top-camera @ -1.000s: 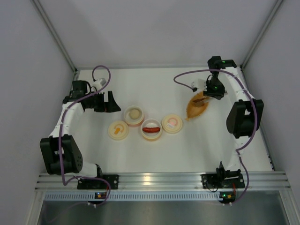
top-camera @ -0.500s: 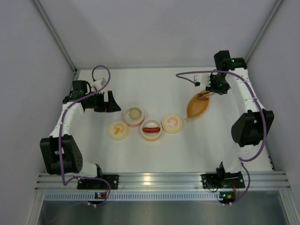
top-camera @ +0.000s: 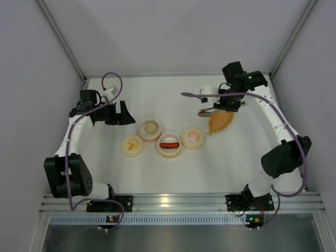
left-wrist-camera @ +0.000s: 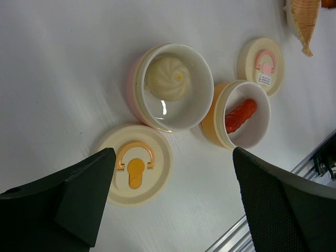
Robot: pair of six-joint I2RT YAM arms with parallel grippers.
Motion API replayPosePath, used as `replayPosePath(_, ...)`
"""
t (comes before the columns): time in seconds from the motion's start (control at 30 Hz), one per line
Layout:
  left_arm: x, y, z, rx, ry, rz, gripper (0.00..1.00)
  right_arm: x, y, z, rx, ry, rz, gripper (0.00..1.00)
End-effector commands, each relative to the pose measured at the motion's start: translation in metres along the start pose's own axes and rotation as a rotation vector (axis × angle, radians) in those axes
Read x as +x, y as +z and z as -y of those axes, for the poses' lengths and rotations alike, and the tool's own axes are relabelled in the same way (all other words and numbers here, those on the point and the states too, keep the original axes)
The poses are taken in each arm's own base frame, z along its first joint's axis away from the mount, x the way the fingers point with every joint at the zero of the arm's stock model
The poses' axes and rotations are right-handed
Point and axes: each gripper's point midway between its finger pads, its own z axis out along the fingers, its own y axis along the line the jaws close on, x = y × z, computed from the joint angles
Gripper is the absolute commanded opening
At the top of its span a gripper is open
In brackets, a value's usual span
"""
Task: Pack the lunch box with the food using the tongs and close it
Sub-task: Place the fake food in the packing box.
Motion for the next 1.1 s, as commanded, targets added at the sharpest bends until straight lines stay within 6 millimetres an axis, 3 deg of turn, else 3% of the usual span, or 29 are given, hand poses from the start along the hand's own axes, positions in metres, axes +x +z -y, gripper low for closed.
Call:
replayPosePath(0.0,-0.017,-0.01,0.01,0.021,0.036,0.07,0.98,-0.04,-0.03,-0.065,-0.149,0.015,0.096,0.0)
replayPosePath(0.13,-0.014,-0.011,0.012,0.021,0.035,0.068,0.98,-0.089,-0.035,-0.091,-0.203,-0.011,0.179,0.0)
replayPosePath(0.33,-0.009,-0.014,0.013,0.017,0.048,0.066,0.98,-0.133,-0.027,-0.127,-0.302,-0.039,0.223,0.0)
replayPosePath(0.43,-0.007,-0.014,0.013,0.017,0.051,0.06,0.98,-0.146,-0.022,-0.129,-0.303,-0.069,0.23,0.0)
replayPosePath(0.67,-0.002,-0.012,0.011,0.016,0.054,0.057,0.98,-0.155,-0.003,-0.141,-0.35,-0.13,0.173,0.01)
replayPosePath(1.07,0.009,-0.008,0.007,0.011,0.06,0.036,0.98,-0.146,0.022,-0.137,-0.345,-0.161,0.085,0.02)
